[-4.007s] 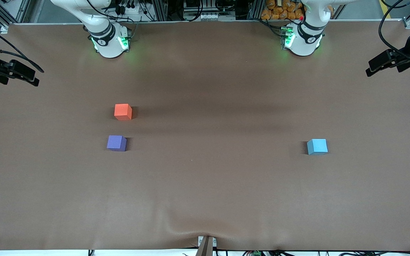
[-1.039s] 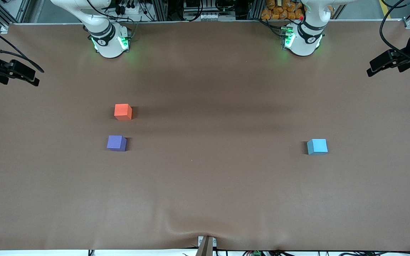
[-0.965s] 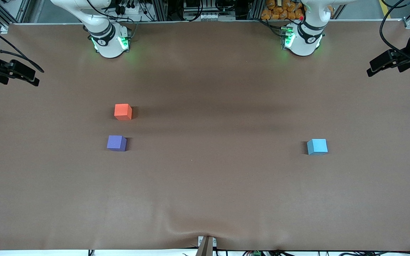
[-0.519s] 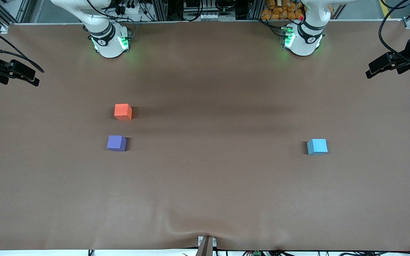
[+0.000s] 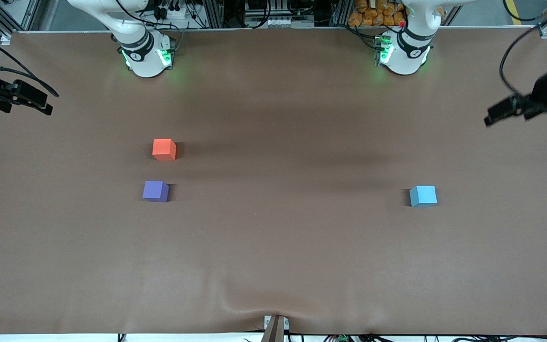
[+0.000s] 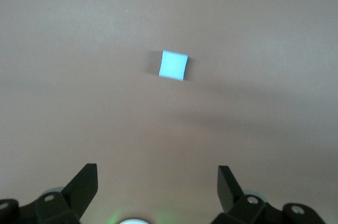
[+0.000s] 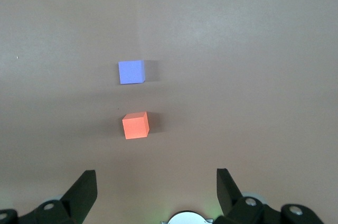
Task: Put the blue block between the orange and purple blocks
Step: 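Reach the left gripper down to the light-blue block, then close the left gripper on the light-blue block, then carry the light-blue block with the left gripper toward the table middle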
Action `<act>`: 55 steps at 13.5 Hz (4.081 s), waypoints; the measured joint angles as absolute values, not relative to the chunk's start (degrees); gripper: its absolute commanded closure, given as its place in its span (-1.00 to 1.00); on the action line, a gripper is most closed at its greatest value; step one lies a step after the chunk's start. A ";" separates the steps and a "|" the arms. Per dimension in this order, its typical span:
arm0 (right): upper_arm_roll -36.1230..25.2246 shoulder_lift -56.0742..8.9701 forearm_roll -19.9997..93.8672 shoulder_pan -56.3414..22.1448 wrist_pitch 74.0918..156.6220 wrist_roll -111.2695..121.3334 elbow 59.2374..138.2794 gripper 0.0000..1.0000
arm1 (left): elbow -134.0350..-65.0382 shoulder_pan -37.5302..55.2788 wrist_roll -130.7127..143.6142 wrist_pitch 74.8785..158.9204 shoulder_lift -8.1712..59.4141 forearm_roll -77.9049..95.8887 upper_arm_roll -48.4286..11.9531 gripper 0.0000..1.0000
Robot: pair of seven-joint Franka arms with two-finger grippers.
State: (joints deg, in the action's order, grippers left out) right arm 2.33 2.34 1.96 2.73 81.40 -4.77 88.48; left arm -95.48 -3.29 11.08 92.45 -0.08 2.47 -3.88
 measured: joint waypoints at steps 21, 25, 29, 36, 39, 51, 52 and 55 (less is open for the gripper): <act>2.45 2.34 2.00 2.57 81.39 -4.77 88.61 -1.00 | -122.43 -2.90 7.52 141.09 18.52 -4.24 -4.37 -1.00; 2.46 2.34 2.00 2.55 81.39 -4.77 88.61 -1.00 | -122.34 -2.75 7.28 142.81 19.96 -4.24 -4.46 -1.00; 2.47 2.34 2.00 2.54 81.37 -4.77 88.63 -1.00 | -122.06 -2.68 7.21 145.02 21.48 -4.24 -4.49 -1.00; 2.47 2.34 2.00 2.54 81.37 -4.77 88.72 -1.00 | -120.67 -2.16 7.18 148.31 25.24 -4.24 -4.71 0.26; 2.47 2.34 2.01 2.54 81.37 -4.77 88.73 -1.00 | -120.40 -2.15 7.08 148.41 25.66 -4.24 -5.09 0.94; 2.62 2.34 2.04 2.31 81.34 -4.77 88.85 -1.00 | -106.25 7.87 19.49 138.62 25.37 -4.23 -23.05 1.00; 2.62 2.34 2.04 2.27 81.34 -4.77 88.87 -1.00 | -103.69 10.99 22.06 137.47 26.66 -4.23 -23.04 1.00; 2.64 2.34 2.04 2.20 81.29 -4.77 88.94 -1.00 | -96.83 18.38 24.77 136.73 32.51 -4.23 -22.86 1.00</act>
State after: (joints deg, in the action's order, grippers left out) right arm 2.64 2.34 2.04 2.20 81.29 -4.77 88.94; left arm -96.83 18.38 24.77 136.73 32.51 -4.23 -22.86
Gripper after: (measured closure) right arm 0.000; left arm 0.432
